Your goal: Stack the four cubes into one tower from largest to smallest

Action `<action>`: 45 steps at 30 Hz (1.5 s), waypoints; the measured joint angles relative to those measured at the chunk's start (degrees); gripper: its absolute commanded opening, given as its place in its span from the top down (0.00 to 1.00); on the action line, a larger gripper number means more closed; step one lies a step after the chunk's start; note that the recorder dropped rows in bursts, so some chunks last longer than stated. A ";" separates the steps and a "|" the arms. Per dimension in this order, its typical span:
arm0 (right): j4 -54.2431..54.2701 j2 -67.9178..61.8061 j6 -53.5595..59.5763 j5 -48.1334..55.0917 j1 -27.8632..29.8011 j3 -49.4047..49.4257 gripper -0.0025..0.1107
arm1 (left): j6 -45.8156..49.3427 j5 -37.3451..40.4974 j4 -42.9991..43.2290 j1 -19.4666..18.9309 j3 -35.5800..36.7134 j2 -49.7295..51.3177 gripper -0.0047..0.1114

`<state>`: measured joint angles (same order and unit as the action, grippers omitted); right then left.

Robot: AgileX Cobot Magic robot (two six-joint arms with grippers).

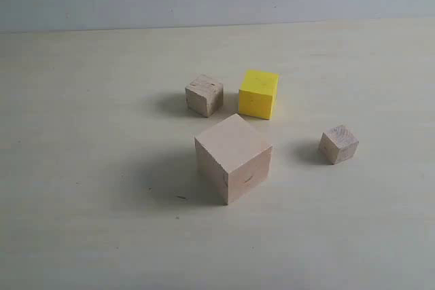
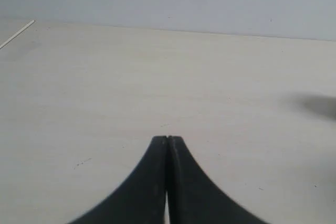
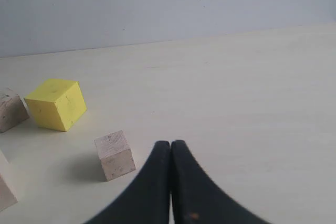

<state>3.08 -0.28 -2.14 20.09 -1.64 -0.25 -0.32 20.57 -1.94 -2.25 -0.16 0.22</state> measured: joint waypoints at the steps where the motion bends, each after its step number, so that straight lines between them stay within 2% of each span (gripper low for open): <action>1: 0.00 0.00 0.00 0.00 0.00 0.00 0.98 | 0.00 0.00 0.00 0.00 0.00 0.00 0.96; 22: 0.00 0.00 0.00 0.00 0.00 0.00 0.98 | 2.46 -0.11 1.01 0.00 0.00 0.00 0.96; 25: 0.00 0.00 0.00 0.00 0.00 0.00 0.98 | 3.37 -3.13 1.14 0.00 0.16 0.00 0.96; 32: 0.00 0.00 0.00 0.00 0.00 0.00 0.98 | 2.91 -17.92 1.14 0.00 0.22 0.00 0.96; 42: 0.00 0.00 0.00 -0.22 0.00 0.00 0.98 | 3.18 -20.08 1.03 0.00 0.22 0.00 0.96; 45: 0.00 0.00 0.00 -6.57 0.00 0.00 0.98 | 1.97 -21.77 1.03 0.00 0.22 0.00 0.96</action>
<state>3.08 -0.28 -2.14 13.52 -1.64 -0.25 1.66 -1.20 -0.90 -2.25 0.06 0.22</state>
